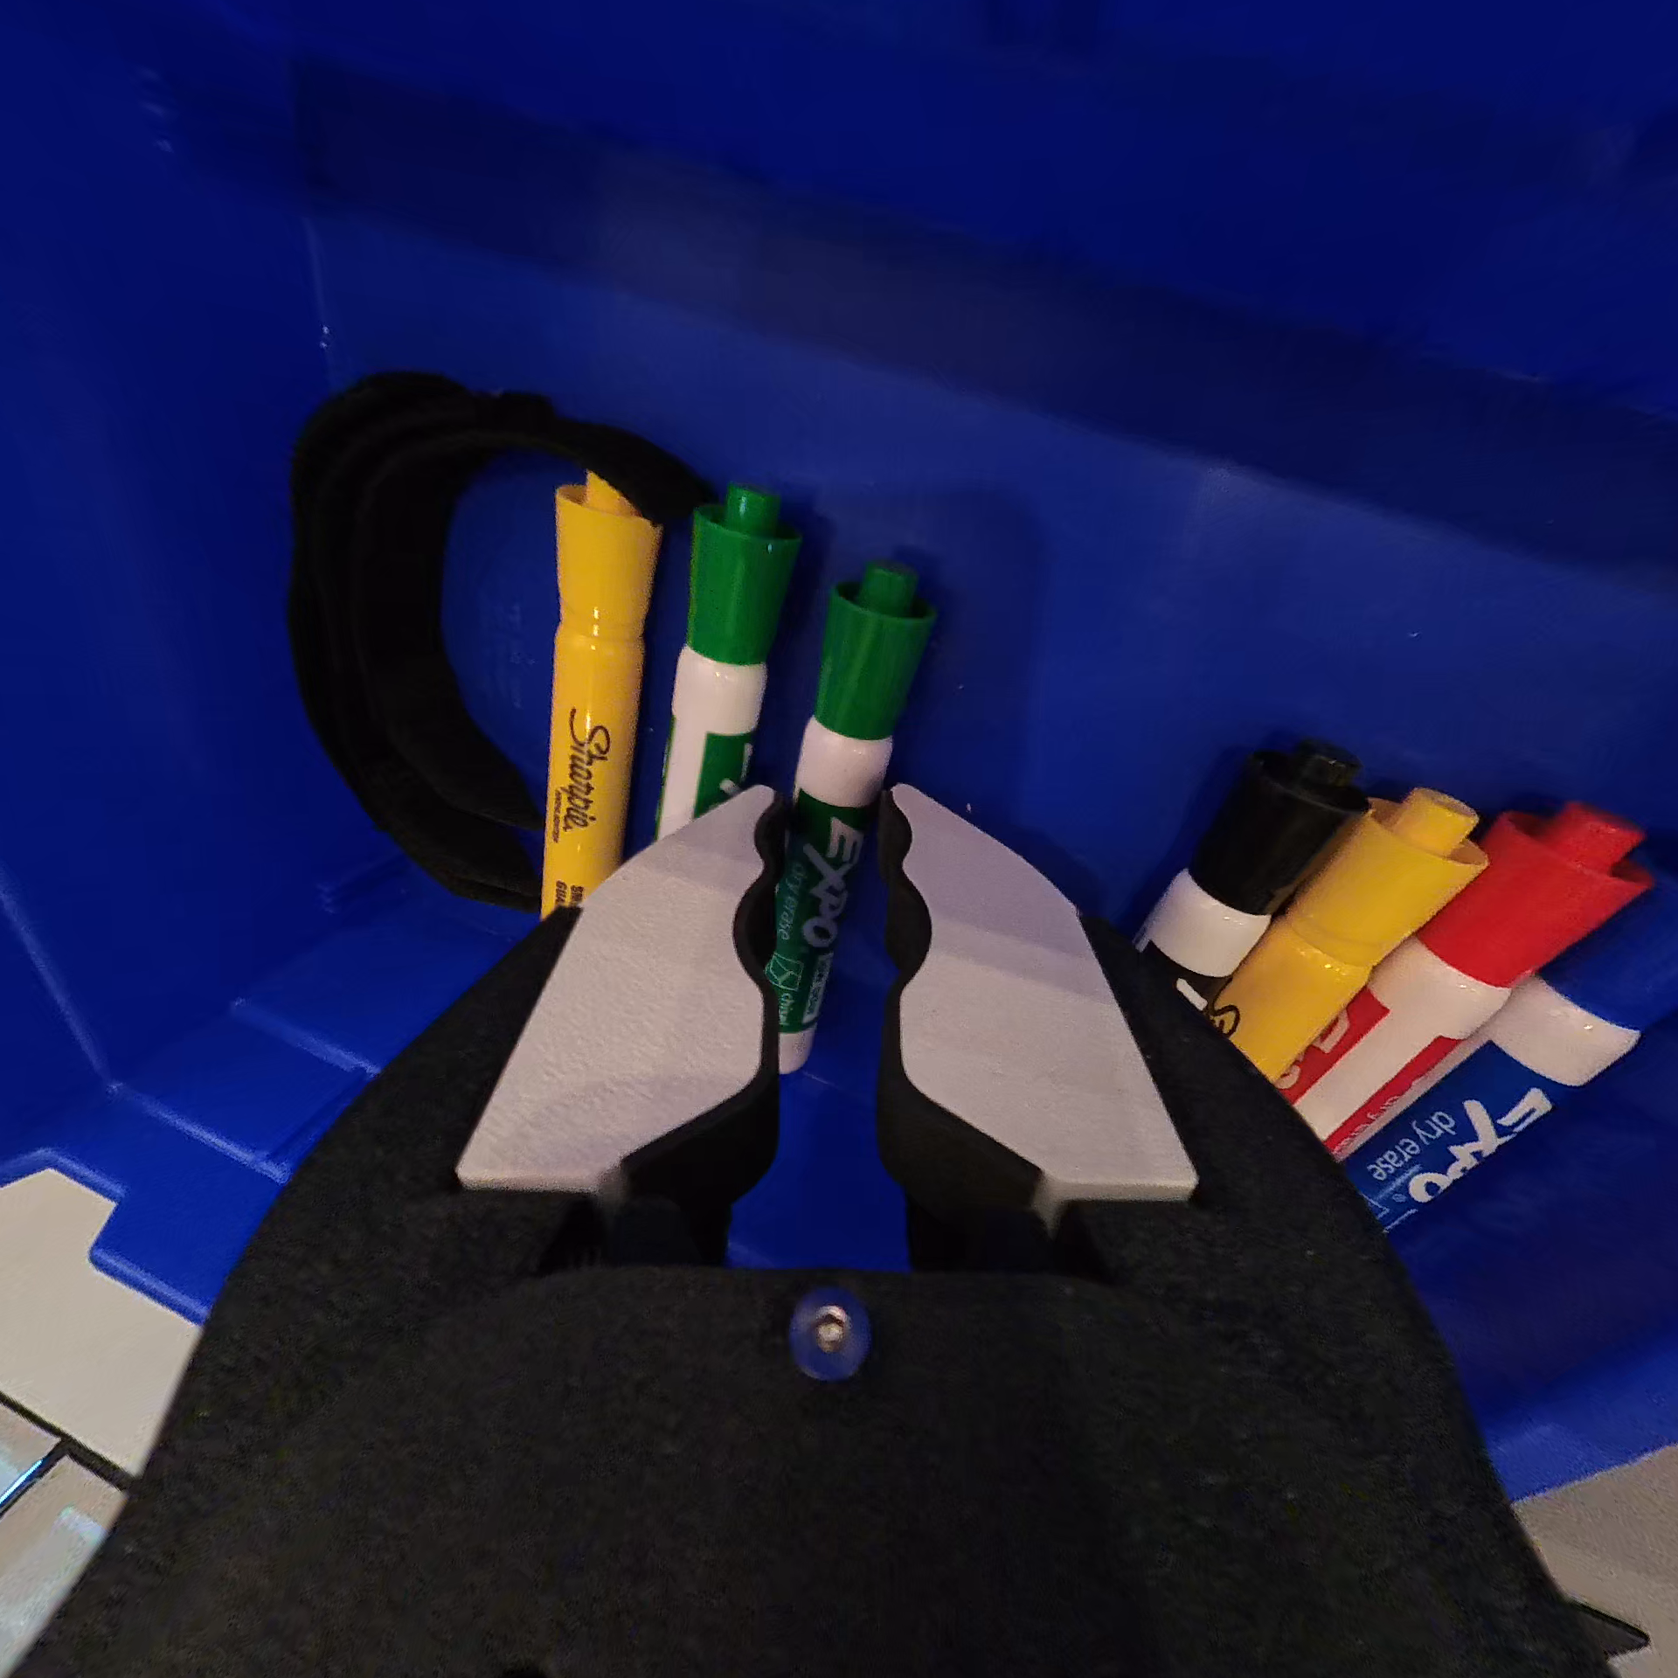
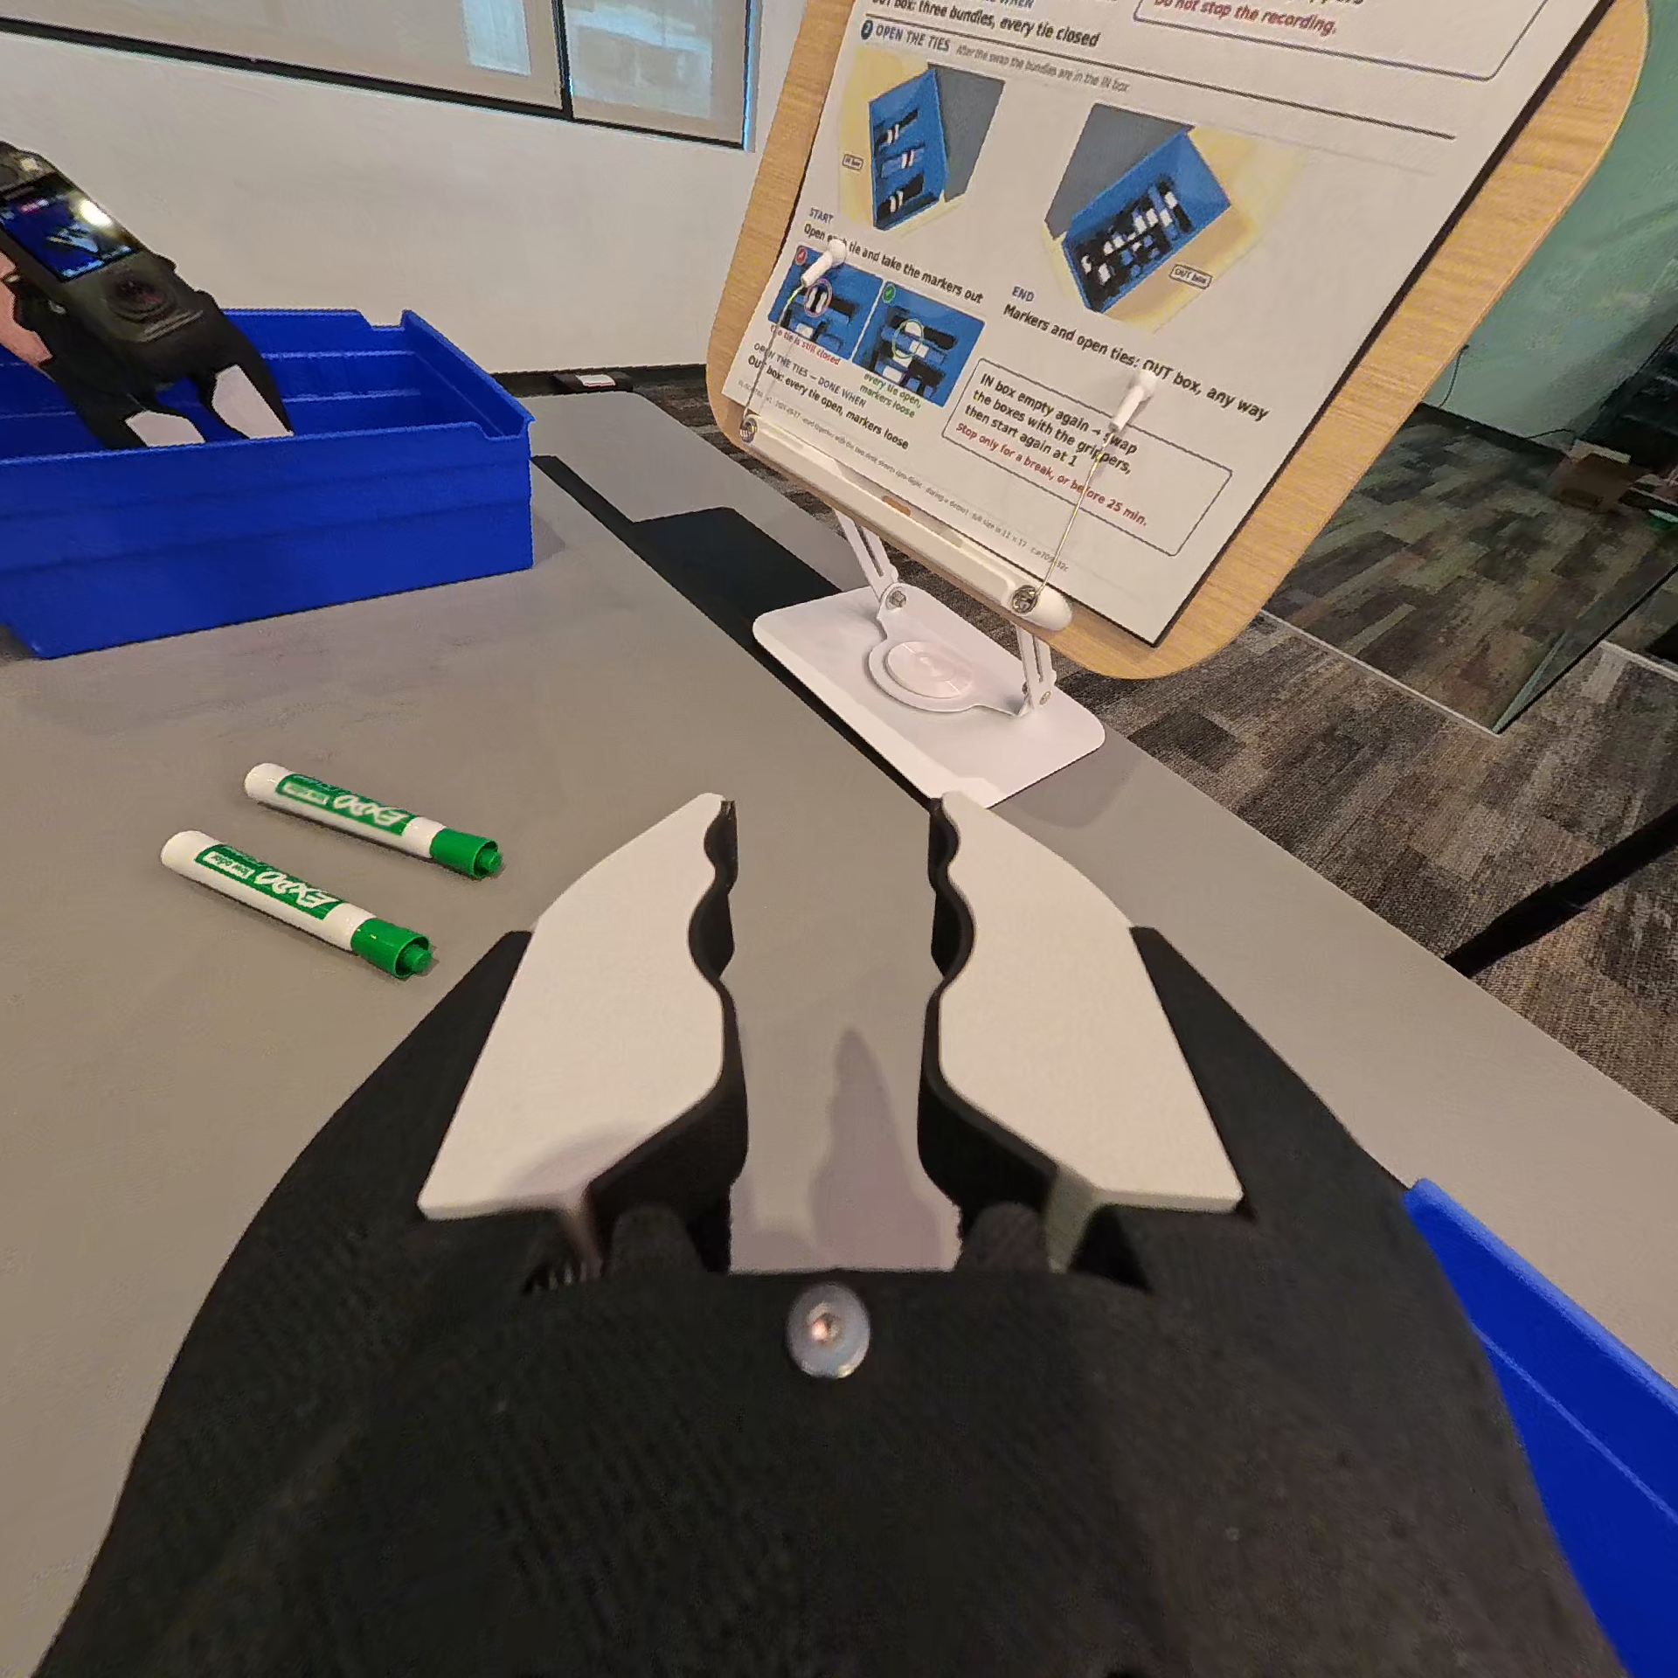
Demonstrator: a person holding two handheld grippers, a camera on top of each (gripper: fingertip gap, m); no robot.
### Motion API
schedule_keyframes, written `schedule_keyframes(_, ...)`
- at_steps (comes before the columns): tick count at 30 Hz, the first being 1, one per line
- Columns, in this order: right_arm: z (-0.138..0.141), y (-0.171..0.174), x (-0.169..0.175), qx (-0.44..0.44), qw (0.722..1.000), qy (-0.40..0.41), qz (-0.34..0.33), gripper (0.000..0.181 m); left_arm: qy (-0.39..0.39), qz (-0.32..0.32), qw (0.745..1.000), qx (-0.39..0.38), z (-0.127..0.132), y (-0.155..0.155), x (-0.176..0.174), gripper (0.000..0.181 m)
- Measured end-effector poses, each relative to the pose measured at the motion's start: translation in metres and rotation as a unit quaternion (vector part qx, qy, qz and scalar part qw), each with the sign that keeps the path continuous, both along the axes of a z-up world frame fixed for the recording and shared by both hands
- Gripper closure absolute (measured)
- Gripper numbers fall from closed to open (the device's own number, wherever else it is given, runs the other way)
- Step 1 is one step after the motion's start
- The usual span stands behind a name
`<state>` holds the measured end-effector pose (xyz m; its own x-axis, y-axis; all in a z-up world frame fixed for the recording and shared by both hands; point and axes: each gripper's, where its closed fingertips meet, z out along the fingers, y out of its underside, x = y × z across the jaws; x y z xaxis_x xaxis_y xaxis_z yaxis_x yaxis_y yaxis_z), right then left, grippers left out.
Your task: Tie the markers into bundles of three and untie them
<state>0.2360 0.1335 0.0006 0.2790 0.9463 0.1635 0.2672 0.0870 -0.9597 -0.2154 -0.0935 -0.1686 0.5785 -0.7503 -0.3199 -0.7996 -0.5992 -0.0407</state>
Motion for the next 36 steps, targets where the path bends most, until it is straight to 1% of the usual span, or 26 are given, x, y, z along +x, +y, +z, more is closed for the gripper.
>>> schedule_keyframes(3,0.0,0.0,0.001,-0.002,1.0,0.002,0.0,0.14,0.003,0.008,1.0,-0.003,0.002,-0.006,-0.001,0.162)
schedule_keyframes(6,0.003,0.001,0.003,-0.005,1.0,0.01,0.0,0.14,-0.01,0.018,0.999,0.029,0.021,-0.008,0.003,0.163)
schedule_keyframes(9,0.008,0.0,0.006,-0.004,1.0,0.019,0.0,0.14,-0.01,0.047,0.995,0.086,0.06,-0.006,0.004,0.163)
schedule_keyframes(12,0.013,-0.001,0.009,-0.002,1.0,0.027,-0.002,0.14,-0.011,0.1,0.984,0.15,0.113,0.001,0.022,0.163)
schedule_keyframes(14,0.017,-0.002,0.01,-0.002,0.999,0.033,0.0,0.14,-0.03,0.129,0.978,0.163,0.143,0.003,0.054,0.164)
schedule_keyframes(16,0.02,-0.004,0.01,0.0,0.999,0.035,0.001,0.14,-0.059,0.142,0.974,0.167,0.164,0.006,0.1,0.163)
schedule_keyframes(18,0.023,-0.007,0.011,0.003,0.999,0.038,0.004,0.14,-0.11,0.134,0.973,0.15,0.172,0.009,0.158,0.164)
schedule_keyframes(20,0.026,-0.009,0.013,0.003,0.999,0.044,0.007,0.14,-0.159,0.116,0.975,0.106,0.163,0.008,0.217,0.163)
schedule_keyframes(22,0.03,-0.011,0.016,0.001,0.999,0.052,0.01,0.14,-0.181,0.097,0.976,0.064,0.144,0.006,0.266,0.164)
schedule_keyframes(25,0.035,-0.013,0.02,-0.002,0.998,0.068,0.015,0.14,-0.156,0.071,0.985,0.017,0.105,0.008,0.312,0.164)
schedule_keyframes(28,0.04,-0.016,0.023,-0.002,0.997,0.079,0.021,0.14,-0.135,0.063,0.988,-0.03,0.068,0.011,0.342,0.164)
schedule_keyframes(30,0.042,-0.017,0.024,0.003,0.997,0.079,0.021,0.14,-0.13,0.063,0.988,-0.054,0.048,0.014,0.358,0.164)
schedule_keyframes(33,0.045,-0.017,0.027,0.003,0.996,0.088,0.024,0.14,-0.114,0.07,0.989,-0.067,0.029,0.023,0.371,0.164)
schedule_keyframes(36,0.05,-0.017,0.03,0.001,0.994,0.102,0.027,0.14,-0.109,0.077,0.989,-0.07,0.015,0.033,0.379,0.164)
